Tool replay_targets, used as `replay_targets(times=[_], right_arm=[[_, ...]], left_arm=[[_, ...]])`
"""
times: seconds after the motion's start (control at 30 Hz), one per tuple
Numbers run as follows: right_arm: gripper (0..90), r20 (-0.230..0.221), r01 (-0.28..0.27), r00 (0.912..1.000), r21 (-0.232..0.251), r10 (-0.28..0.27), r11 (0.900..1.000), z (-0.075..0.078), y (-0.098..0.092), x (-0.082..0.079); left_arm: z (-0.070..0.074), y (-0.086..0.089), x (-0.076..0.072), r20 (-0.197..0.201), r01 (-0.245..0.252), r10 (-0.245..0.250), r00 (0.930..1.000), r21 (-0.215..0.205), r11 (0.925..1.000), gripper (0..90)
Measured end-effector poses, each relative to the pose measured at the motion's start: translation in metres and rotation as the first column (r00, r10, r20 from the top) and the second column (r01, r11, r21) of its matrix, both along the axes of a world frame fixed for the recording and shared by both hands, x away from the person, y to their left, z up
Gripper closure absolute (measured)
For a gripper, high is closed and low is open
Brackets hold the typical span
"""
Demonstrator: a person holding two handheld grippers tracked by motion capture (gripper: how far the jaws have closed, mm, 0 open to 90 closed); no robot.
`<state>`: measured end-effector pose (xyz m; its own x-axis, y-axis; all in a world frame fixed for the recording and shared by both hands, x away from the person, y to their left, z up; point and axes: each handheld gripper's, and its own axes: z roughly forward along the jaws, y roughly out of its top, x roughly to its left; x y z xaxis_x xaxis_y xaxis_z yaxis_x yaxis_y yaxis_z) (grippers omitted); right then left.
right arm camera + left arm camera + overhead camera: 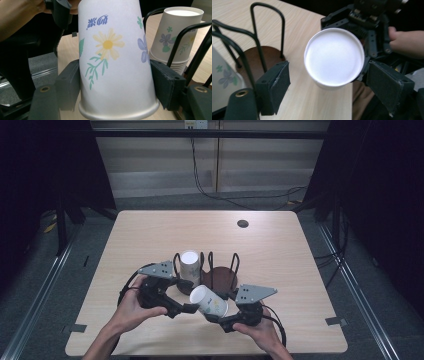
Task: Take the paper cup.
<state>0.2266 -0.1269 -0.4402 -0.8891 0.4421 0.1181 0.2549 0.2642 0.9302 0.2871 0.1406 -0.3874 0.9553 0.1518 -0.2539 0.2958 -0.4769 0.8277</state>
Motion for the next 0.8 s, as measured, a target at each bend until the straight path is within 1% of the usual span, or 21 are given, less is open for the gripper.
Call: replay_targets(times=[0.07,0.13,0.23,0.27,0.33,0.4,0.47,0.53,0.6,0.63,0.67,0.73,0.77,0.8], right_arm=[[29.9,-0.008,0.001,1.0,-0.009,-0.001,1.0,-0.001,0.0,0.0],[30.1,-0.013,0.003,0.9999,-0.021,-0.004,1.0,-0.001,0.0,0.0],[30.5,-0.023,0.009,0.9997,-0.036,-0.009,0.999,-0.002,-0.001,0.002],[30.5,-0.025,0.009,0.9996,-0.043,-0.01,0.999,-0.002,-0.001,0.002],[30.5,-0.033,0.007,0.9994,-0.045,-0.008,0.999,-0.001,-0.001,0.002],[30.6,-0.037,0.012,0.9992,-0.063,-0.014,0.998,-0.001,-0.001,0.002],[30.8,-0.045,0.014,0.9988,-0.066,-0.017,0.998,-0.001,-0.002,0.003],[30.8,-0.049,0.012,0.9986,-0.082,-0.016,0.997,0.0,-0.003,0.003],[30.9,-0.059,0.008,0.9981,-0.089,-0.013,0.996,0.001,-0.005,0.004],[30.9,-0.066,0.01,0.9977,-0.101,-0.016,0.995,0.002,-0.005,0.005],[30.9,-0.068,0.009,0.9975,-0.107,-0.016,0.994,0.002,-0.005,0.007],[30.9,-0.074,0.001,0.9972,-0.115,-0.01,0.993,0.003,-0.004,0.009],[30.9,-0.078,0.002,0.9969,-0.118,-0.011,0.993,0.004,-0.003,0.011],[30.9,-0.081,0.003,0.9966,-0.121,-0.013,0.993,0.004,-0.003,0.012]], left_arm=[[-0.002,0.002,-0.001,0.005,0.001,-0.001,1.0,0.02,0.9998,17.7],[-0.003,0.004,-0.002,0.012,0.003,-0.003,0.9999,0.014,0.9999,17.4],[-0.006,0.007,-0.001,0.014,0.004,-0.004,0.9999,0.028,0.9996,16.1],[-0.006,0.007,-0.001,0.016,0.008,-0.009,0.9998,0.022,0.9997,16.0],[-0.007,0.009,-0.001,0.02,0.009,-0.01,0.9998,0.027,0.9996,16.2],[-0.006,0.012,-0.002,0.038,-0.004,0.003,0.9993,0.038,0.9993,16.9],[-0.005,0.016,-0.002,0.048,-0.013,0.011,0.9988,0.038,0.9992,17.0],[-0.005,0.02,-0.001,0.065,-0.03,0.027,0.9975,0.05,0.9983,17.5],[-0.006,0.023,0.0,0.07,-0.036,0.033,0.997,0.04,0.9986,17.7],[-0.007,0.024,0.0,0.079,-0.039,0.037,0.9962,0.026,0.9989,18.0],[-0.008,0.023,0.0,0.087,-0.04,0.038,0.9955,0.028,0.9988,18.2],[-0.01,0.021,0.0,0.086,-0.036,0.032,0.9958,0.055,0.9978,18.1],[-0.011,0.02,0.0,0.083,-0.034,0.029,0.9961,0.057,0.9978,17.5],[-0.013,0.02,0.001,0.083,-0.033,0.027,0.9962,0.069,0.9971,17.5]])
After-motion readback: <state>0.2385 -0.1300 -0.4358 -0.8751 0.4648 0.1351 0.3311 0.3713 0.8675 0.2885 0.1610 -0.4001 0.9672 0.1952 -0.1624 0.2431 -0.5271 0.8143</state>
